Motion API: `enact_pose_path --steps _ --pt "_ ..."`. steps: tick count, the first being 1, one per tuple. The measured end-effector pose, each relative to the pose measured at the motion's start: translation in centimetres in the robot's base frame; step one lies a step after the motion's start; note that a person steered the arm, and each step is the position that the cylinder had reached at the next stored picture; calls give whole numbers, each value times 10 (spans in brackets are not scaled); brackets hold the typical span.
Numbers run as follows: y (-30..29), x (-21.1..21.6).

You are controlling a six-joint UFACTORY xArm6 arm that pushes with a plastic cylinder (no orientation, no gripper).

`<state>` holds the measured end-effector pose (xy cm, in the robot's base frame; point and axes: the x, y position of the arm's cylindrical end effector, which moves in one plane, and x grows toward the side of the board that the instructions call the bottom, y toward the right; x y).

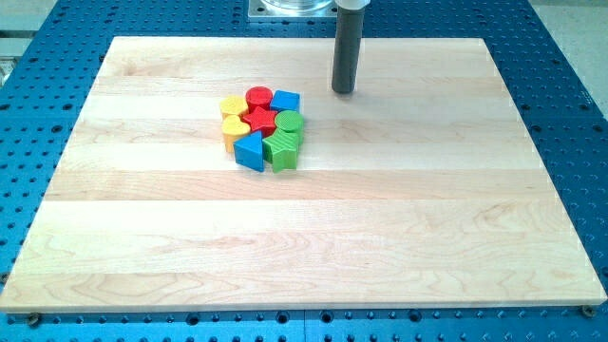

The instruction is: Place the red circle to the top left side of the board

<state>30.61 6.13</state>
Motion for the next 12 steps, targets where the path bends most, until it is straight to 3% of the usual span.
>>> enact_pose_path --steps 2,4,7,8,9,11,12 --pt "4 20" --pt "-16 165" --pt "-44 225" --pt "14 210" --pt "56 151" --pt "75 22" --pt "14 -18"
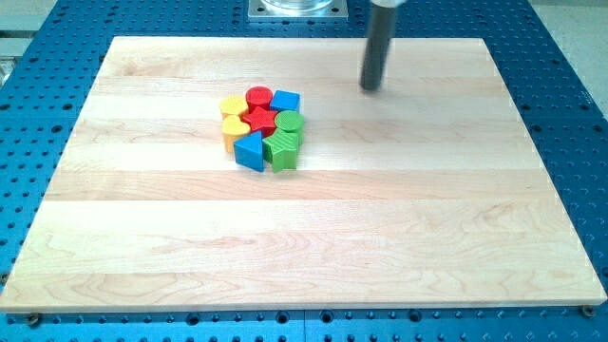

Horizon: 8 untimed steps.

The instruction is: Place the red circle to the top left side of the board

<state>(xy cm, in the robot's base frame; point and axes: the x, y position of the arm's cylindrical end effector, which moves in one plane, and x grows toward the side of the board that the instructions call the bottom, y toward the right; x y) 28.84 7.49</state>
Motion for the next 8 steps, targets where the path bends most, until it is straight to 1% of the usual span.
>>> enact_pose_path --steps 1,2,3,4,5,6,7,8 --pt "-89 19" --pt "-129 81" --pt "-111 101" --pt "-139 105" --pt "-174 120" --pt "-178 129" --pt "-206 142" --pt "-198 113"
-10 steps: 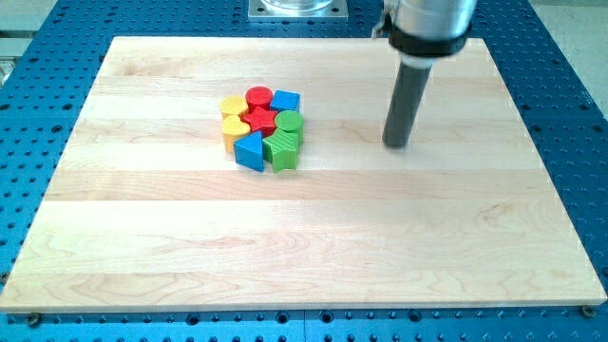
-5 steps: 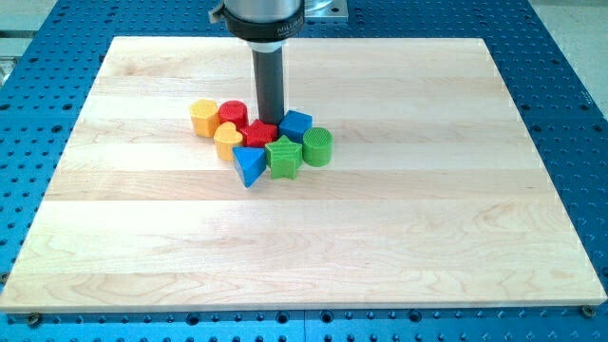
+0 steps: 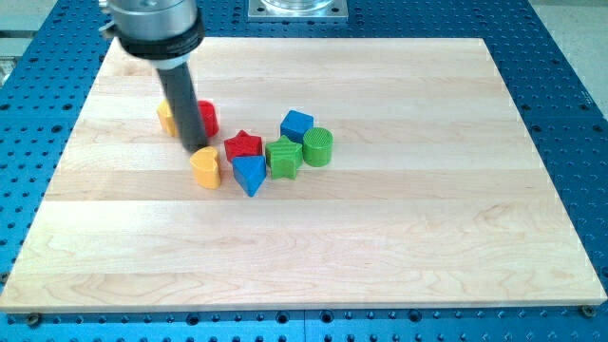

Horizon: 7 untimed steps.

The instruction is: Place the red circle to the top left side of the board

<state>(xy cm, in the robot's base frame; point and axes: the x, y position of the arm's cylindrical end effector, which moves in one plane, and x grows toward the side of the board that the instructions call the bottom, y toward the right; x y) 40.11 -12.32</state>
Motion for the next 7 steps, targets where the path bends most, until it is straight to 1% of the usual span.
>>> enact_pose_path --steps 1,2,3,4,5,6,7 --pt "59 -36" --pt "59 -46" --pt "53 3" --pt "29 -3" --pt "29 -55" --pt "25 -69" --pt "26 -45"
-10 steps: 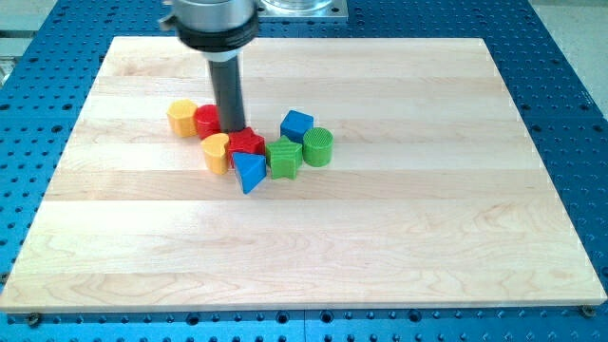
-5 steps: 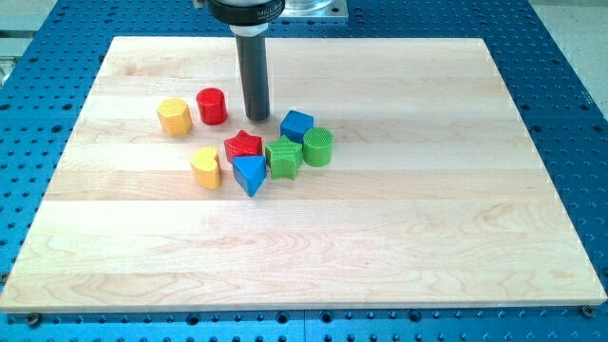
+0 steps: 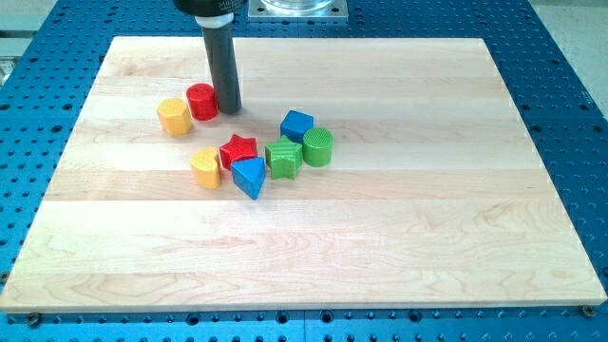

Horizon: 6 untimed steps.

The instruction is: Place the red circle to the top left side of the board

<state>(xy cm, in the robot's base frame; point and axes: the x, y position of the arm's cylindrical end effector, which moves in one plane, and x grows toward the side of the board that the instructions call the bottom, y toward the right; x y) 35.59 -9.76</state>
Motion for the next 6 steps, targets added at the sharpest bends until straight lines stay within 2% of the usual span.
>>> enact_pose_path --steps 1,2,4,5,6 --pt "-12 23" --pt "-18 3" --pt "-60 -78" --pt "-81 -88" --pt "-79 -49"
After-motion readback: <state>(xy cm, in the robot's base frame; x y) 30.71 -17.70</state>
